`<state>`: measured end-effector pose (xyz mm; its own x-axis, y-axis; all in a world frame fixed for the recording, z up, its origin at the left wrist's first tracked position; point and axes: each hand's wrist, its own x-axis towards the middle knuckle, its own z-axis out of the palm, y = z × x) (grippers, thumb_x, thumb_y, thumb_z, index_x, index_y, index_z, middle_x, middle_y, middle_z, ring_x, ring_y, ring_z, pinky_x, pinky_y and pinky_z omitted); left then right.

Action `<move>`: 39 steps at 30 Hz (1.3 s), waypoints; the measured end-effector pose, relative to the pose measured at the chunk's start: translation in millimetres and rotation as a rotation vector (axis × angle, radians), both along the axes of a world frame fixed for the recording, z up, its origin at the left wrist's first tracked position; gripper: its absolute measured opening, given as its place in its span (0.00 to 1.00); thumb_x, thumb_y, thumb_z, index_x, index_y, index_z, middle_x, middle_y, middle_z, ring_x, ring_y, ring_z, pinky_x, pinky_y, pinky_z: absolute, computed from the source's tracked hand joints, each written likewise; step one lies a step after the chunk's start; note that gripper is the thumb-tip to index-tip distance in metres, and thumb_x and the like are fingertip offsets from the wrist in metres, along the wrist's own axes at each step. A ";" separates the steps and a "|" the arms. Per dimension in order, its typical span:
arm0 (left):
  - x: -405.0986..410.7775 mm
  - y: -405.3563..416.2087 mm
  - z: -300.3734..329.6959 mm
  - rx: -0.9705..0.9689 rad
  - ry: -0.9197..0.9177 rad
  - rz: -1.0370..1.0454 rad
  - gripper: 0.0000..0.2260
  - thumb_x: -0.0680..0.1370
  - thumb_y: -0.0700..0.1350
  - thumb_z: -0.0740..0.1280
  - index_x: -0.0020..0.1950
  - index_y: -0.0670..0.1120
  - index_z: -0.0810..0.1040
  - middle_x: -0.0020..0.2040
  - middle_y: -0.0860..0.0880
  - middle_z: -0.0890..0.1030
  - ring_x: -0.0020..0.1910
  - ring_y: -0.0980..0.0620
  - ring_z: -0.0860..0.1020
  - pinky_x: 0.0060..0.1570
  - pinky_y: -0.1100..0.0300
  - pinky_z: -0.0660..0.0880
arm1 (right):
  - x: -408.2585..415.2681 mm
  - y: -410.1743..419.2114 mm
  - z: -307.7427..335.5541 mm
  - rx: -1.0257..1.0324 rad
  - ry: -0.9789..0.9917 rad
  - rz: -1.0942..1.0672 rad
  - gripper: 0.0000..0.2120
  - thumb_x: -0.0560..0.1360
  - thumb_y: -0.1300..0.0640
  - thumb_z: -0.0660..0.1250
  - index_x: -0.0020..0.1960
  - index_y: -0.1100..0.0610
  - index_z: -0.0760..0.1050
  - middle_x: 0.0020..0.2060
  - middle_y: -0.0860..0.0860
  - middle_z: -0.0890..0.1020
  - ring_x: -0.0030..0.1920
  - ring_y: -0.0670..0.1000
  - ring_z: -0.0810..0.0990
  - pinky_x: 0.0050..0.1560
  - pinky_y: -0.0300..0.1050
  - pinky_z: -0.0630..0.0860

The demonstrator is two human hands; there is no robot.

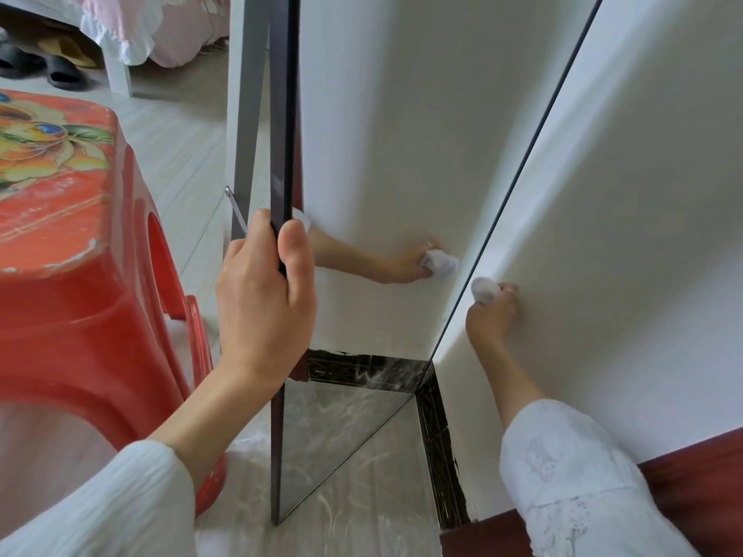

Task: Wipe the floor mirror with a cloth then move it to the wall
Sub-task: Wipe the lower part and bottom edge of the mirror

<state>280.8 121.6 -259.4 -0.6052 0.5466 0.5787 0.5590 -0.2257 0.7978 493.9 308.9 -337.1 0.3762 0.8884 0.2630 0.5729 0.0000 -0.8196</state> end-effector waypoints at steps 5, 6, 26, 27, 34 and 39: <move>0.4 0.6 -0.6 0.003 -0.004 0.007 0.13 0.76 0.57 0.45 0.33 0.54 0.55 0.27 0.55 0.60 0.28 0.56 0.61 0.29 0.59 0.57 | -18.8 10.5 1.4 0.057 0.172 -0.005 0.19 0.69 0.74 0.53 0.55 0.60 0.68 0.47 0.54 0.73 0.46 0.52 0.73 0.46 0.39 0.68; 0.8 0.4 -0.9 0.005 -0.006 0.005 0.13 0.76 0.57 0.45 0.33 0.55 0.55 0.27 0.56 0.60 0.28 0.56 0.61 0.29 0.59 0.56 | -20.8 7.4 -5.7 0.029 0.171 -0.002 0.18 0.70 0.74 0.53 0.56 0.60 0.68 0.46 0.54 0.74 0.45 0.53 0.73 0.45 0.40 0.68; -0.3 -0.4 -1.1 -0.006 -0.009 -0.008 0.13 0.76 0.58 0.45 0.34 0.54 0.55 0.27 0.55 0.61 0.29 0.57 0.62 0.30 0.58 0.57 | -14.3 -6.8 -38.0 -0.158 -0.006 0.157 0.17 0.72 0.74 0.55 0.59 0.62 0.67 0.46 0.56 0.73 0.47 0.54 0.73 0.33 0.34 0.65; 0.0 -0.6 -1.1 -0.005 -0.013 -0.004 0.13 0.76 0.58 0.45 0.33 0.54 0.55 0.27 0.56 0.61 0.29 0.57 0.62 0.29 0.59 0.57 | -14.8 -12.6 -50.5 -0.215 -0.039 0.216 0.18 0.72 0.73 0.55 0.60 0.61 0.66 0.47 0.56 0.73 0.48 0.54 0.73 0.33 0.35 0.65; 0.0 0.1 -1.5 0.010 -0.036 -0.020 0.13 0.76 0.58 0.45 0.34 0.54 0.55 0.27 0.55 0.61 0.28 0.56 0.61 0.29 0.58 0.57 | 16.5 -37.7 -84.8 -0.558 -0.466 0.490 0.14 0.72 0.70 0.58 0.56 0.62 0.71 0.51 0.59 0.76 0.54 0.58 0.75 0.49 0.47 0.71; 0.6 0.8 -2.0 0.014 -0.029 -0.014 0.13 0.76 0.57 0.45 0.34 0.53 0.57 0.28 0.56 0.60 0.29 0.57 0.61 0.29 0.60 0.57 | -9.9 -35.0 -29.7 -0.024 -0.200 0.153 0.19 0.70 0.73 0.58 0.60 0.65 0.68 0.58 0.61 0.69 0.49 0.56 0.72 0.47 0.39 0.66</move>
